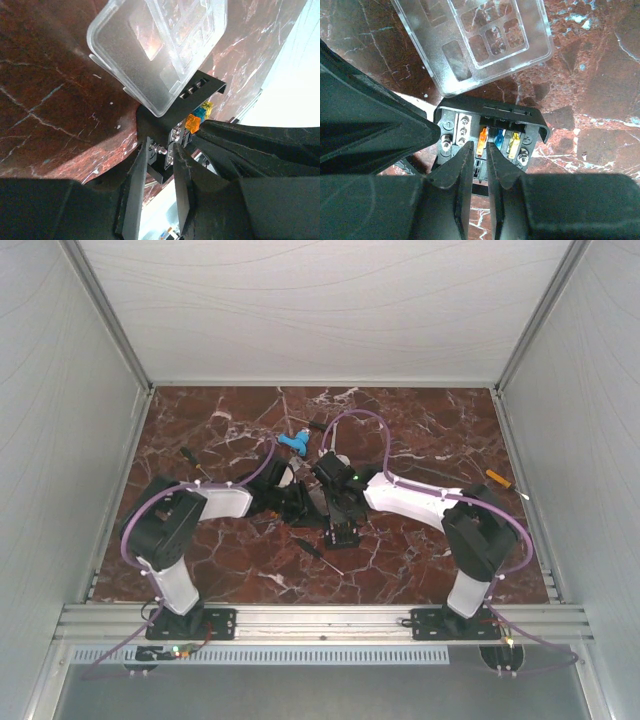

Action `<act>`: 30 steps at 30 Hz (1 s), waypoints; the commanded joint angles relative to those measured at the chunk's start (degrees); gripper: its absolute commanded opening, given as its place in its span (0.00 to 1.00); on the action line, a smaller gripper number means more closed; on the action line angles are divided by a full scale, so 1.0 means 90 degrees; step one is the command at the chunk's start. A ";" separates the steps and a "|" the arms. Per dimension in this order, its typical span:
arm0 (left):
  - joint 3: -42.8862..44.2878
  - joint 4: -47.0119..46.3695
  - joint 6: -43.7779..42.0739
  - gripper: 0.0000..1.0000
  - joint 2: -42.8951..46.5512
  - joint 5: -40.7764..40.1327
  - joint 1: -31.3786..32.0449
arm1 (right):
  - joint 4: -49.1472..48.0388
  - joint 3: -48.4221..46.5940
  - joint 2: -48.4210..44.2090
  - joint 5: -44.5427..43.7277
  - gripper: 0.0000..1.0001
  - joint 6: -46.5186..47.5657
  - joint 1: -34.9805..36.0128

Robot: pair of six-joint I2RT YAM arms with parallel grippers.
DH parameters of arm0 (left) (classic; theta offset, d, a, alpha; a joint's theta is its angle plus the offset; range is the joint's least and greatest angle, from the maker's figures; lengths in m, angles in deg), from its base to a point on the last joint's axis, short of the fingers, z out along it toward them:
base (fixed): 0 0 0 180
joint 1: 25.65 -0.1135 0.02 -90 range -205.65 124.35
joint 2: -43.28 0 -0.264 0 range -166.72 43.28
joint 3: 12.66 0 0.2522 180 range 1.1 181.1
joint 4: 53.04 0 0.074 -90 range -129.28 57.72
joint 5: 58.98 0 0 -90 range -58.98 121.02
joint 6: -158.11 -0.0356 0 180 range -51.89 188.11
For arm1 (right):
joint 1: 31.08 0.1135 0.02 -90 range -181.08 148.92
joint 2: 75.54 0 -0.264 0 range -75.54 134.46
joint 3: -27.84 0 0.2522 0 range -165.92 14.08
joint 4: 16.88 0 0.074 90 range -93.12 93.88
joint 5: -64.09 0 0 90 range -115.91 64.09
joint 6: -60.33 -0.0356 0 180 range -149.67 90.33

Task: Snap on the fuse box
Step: Install the fuse at the fuse box base.

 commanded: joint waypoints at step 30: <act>-0.0081 -0.0581 0.0482 0.21 -0.0068 -0.0053 0.0075 | -0.0373 0.0665 0.0137 -0.0422 0.00 -0.0377 0.0148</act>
